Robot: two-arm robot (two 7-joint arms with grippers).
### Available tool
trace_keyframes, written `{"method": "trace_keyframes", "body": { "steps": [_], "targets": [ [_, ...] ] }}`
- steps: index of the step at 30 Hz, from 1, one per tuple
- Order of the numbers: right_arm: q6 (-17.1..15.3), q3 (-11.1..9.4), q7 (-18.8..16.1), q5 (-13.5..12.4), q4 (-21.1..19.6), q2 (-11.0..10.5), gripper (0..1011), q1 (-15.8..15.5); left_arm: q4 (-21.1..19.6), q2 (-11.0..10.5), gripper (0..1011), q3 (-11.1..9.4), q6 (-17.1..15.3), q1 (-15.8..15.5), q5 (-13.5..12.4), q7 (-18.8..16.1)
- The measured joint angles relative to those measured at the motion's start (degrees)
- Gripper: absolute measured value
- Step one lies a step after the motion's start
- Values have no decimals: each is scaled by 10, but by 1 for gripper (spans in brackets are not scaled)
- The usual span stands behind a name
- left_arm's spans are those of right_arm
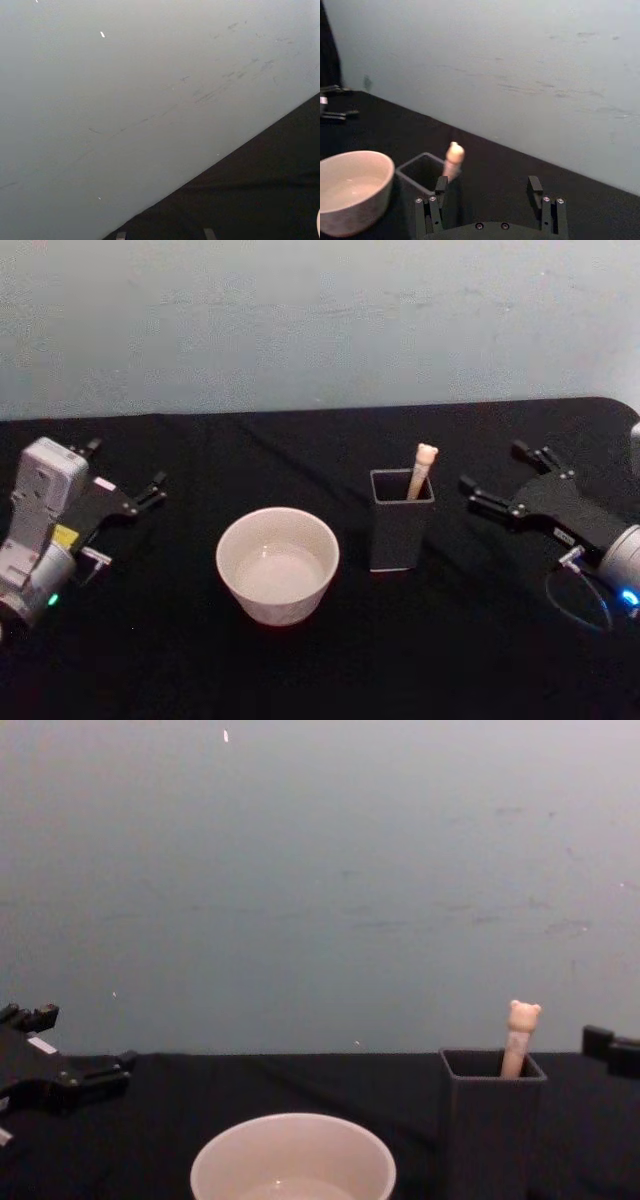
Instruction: Pick up the stirring spoon with one hand, stir inside the cup, then place it back in its original position.
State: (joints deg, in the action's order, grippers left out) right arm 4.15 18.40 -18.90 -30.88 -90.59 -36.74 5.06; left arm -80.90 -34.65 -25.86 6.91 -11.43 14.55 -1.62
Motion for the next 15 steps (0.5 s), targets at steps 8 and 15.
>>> {"method": "trace_keyframes", "body": {
  "steps": [8, 15],
  "targets": [
    [-19, 9, -42, -16, 13, 24, 1000, 20, 0, 0, 1001, 0, 0, 0, 0, 0],
    [-38, 18, -70, -22, 50, 57, 1000, 55, 0, 0, 1001, 0, 0, 0, 0, 0]
  ]
}}
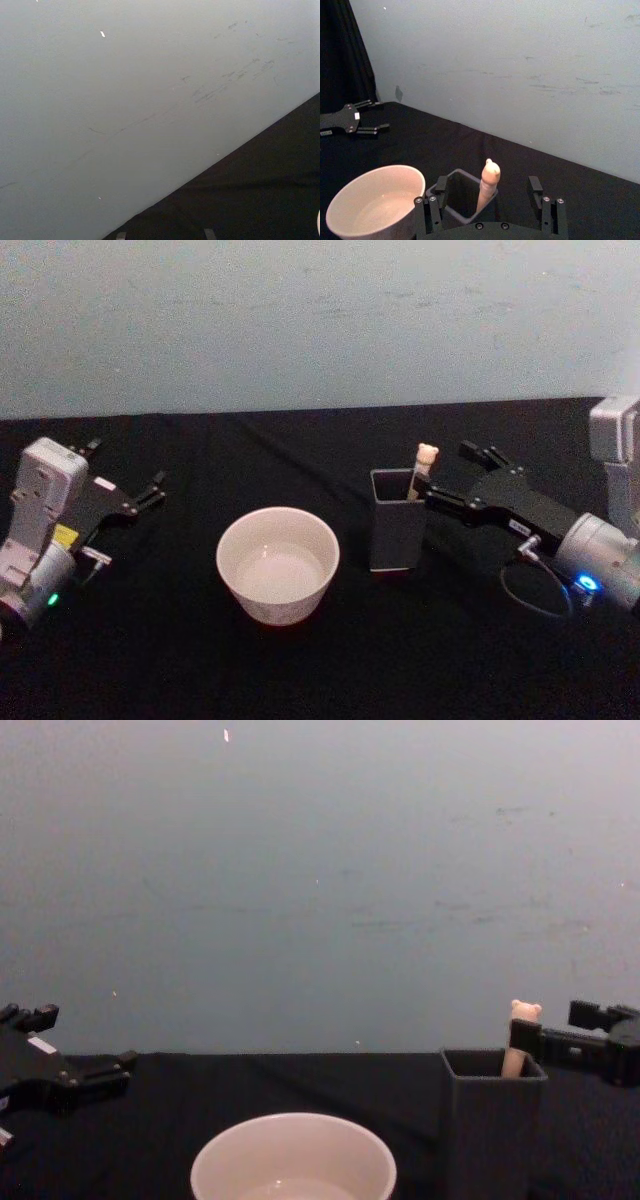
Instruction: Pick up the stirring spoon with one hand, stir inside the cup, then place it back in its original position.
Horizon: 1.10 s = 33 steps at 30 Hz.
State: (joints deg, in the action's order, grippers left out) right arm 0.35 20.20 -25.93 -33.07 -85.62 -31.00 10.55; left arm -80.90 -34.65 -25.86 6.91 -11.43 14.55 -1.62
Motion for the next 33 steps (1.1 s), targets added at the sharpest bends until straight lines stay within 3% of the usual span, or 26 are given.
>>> {"method": "trace_keyframes", "body": {
  "steps": [15, 33],
  "targets": [
    [-17, 8, -19, 1, 72, 46, 1000, 52, 0, 0, 1001, 0, 0, 0, 0, 0],
    [-19, 6, -18, 2, 78, 52, 1000, 54, 0, 0, 1001, 0, 0, 0, 0, 0]
  ]
}}
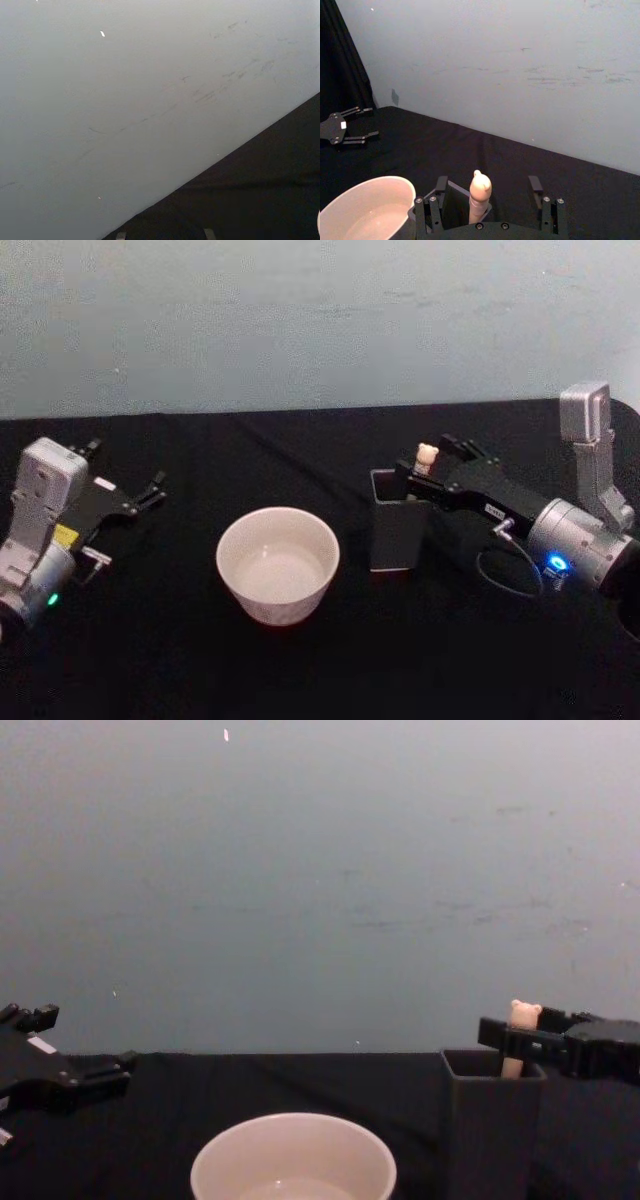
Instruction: Pick up the stirring spoon with one hand, stir inside the cup, then place it back in its original position.
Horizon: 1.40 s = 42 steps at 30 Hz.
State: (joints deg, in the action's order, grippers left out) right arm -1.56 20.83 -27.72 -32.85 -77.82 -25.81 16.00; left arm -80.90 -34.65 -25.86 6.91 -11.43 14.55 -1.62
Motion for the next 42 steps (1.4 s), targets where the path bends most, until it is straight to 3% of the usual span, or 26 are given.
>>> {"method": "trace_keyframes", "body": {
  "steps": [5, 10, 27, 32, 42],
  "targets": [
    [0, 0, 0, 0, 0, 0, 1000, 0, 0, 0, 1001, 0, 0, 0, 0, 0],
    [0, 0, 0, 0, -1, 0, 934, 0, 0, 0, 1001, 0, 0, 0, 0, 0],
    [1, 0, 0, 0, -1, -1, 448, -1, 0, 0, 1001, 0, 0, 0, 0, 0],
    [1, 0, 0, 0, -1, -1, 256, -1, 0, 0, 1001, 0, 0, 0, 0, 0],
    [1, 0, 0, 0, -1, -1, 217, -1, 0, 0, 1001, 0, 0, 0, 0, 0]
  ]
}}
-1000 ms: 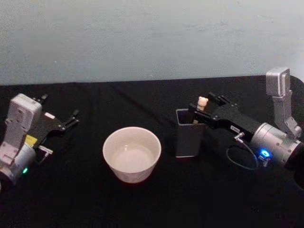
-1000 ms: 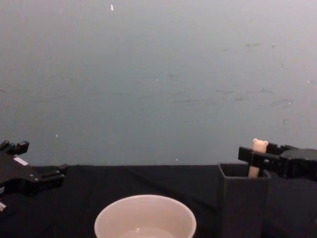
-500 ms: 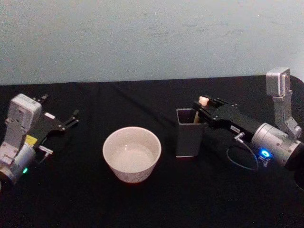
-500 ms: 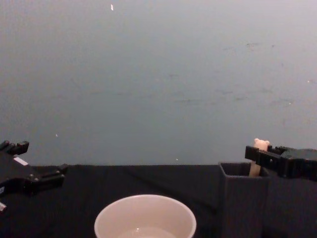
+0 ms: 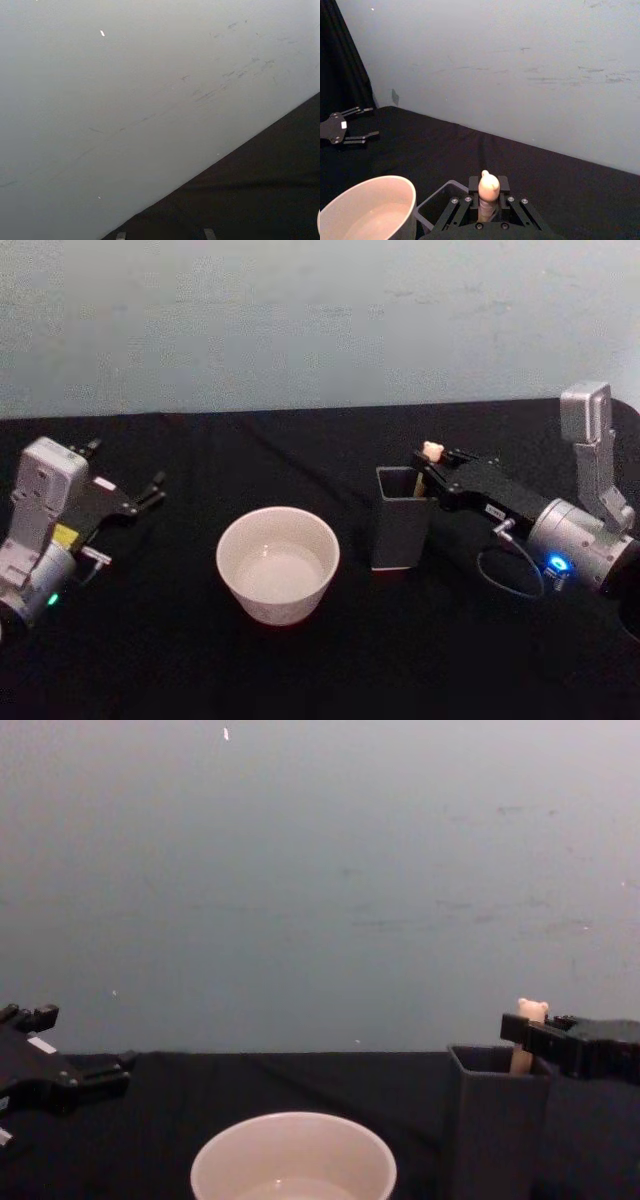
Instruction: Pick up the stirring spoon with one hand, stir inside the cup, then place it back in its original position.
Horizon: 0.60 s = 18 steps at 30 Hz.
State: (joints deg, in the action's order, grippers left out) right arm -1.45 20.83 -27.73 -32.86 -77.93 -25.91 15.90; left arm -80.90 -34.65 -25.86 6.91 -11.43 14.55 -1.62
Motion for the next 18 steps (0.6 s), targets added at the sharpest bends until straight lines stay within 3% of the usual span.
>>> {"method": "trace_keyframes", "body": {
  "steps": [10, 18],
  "targets": [
    [-2, 0, -8, -2, 0, -1, 217, 1, 0, 0, 1001, 0, 0, 0, 0, 0],
    [-10, -8, -16, -26, -20, -4, 216, -2, 0, 0, 1001, 0, 0, 0, 0, 0]
  ]
}}
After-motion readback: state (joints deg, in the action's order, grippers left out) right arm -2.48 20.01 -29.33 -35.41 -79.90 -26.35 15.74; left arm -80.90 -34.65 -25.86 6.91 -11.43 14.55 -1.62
